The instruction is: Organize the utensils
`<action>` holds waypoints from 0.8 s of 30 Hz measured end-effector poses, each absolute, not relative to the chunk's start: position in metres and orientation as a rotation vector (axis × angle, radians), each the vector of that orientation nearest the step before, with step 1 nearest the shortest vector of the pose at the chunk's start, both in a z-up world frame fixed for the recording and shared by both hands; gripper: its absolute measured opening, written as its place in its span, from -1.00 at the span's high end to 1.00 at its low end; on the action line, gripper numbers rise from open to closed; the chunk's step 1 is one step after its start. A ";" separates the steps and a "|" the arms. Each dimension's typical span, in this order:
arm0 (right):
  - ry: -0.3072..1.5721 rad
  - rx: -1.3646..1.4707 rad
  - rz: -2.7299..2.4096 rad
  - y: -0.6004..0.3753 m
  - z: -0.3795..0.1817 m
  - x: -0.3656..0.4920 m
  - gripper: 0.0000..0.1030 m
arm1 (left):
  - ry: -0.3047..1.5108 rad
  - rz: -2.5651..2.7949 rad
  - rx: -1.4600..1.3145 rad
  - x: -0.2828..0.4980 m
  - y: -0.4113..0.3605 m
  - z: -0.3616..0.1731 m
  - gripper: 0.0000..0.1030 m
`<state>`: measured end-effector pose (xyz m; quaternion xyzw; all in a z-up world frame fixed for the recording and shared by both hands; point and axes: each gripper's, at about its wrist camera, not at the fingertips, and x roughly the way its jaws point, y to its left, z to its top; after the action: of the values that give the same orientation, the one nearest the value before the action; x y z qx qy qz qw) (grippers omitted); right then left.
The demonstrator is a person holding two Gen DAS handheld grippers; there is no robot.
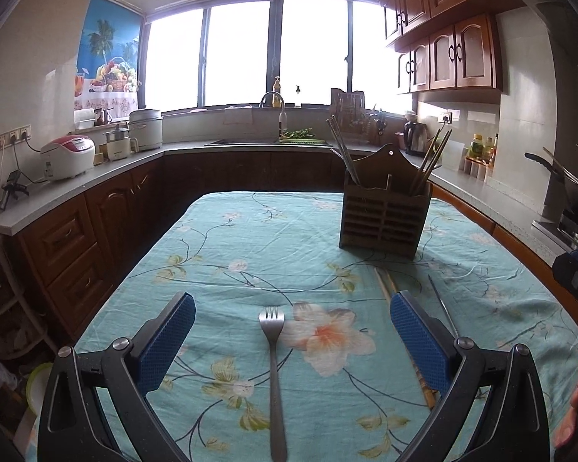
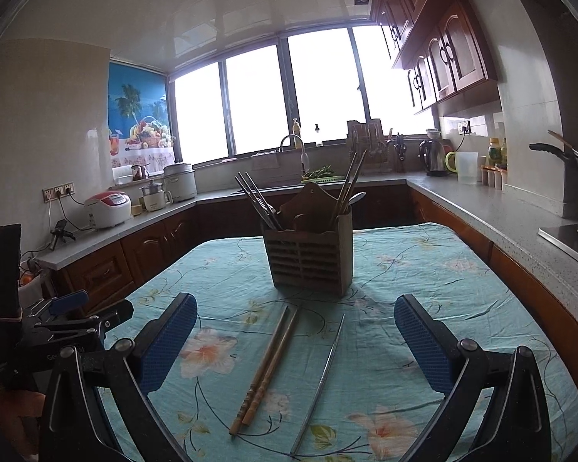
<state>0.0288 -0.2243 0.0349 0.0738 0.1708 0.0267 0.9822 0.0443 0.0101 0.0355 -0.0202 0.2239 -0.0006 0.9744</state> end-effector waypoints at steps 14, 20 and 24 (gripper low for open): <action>0.374 0.161 0.043 -0.221 0.014 -0.005 -1.00 | 0.420 0.026 0.002 0.012 0.004 0.022 -0.99; 0.355 0.163 0.024 -0.222 0.010 -0.015 -1.00 | 0.390 0.024 0.038 -0.001 -0.002 0.014 -0.99; 0.355 0.150 0.025 -0.218 0.008 -0.018 -1.00 | 0.398 0.015 0.038 -0.006 -0.003 0.010 -0.99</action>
<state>-0.0176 -0.2184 0.0079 0.0748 0.1764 0.0125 0.9814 -0.0060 -0.0025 0.0105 0.0186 0.1977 0.0076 0.9801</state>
